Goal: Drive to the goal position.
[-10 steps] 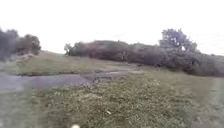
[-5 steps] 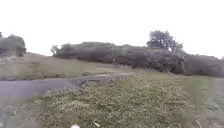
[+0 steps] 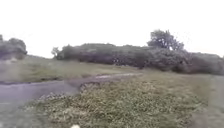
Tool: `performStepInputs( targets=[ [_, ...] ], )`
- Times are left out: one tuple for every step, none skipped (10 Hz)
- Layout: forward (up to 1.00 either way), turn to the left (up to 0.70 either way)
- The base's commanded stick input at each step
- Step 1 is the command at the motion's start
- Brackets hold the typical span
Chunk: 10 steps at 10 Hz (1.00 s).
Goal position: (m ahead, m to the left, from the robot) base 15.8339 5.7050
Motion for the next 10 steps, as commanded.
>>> performStepInputs(
  targets=[
    [0.5, 0.0],
    [0.5, 0.0],
    [0.5, 0.34],
    [0.5, 0.47],
    [0.5, 0.5],
    [0.5, 0.5],
    [0.5, 0.5],
    [0.5, 0.32],
    [0.5, 0.0],
    [0.5, 0.0]
  ],
)
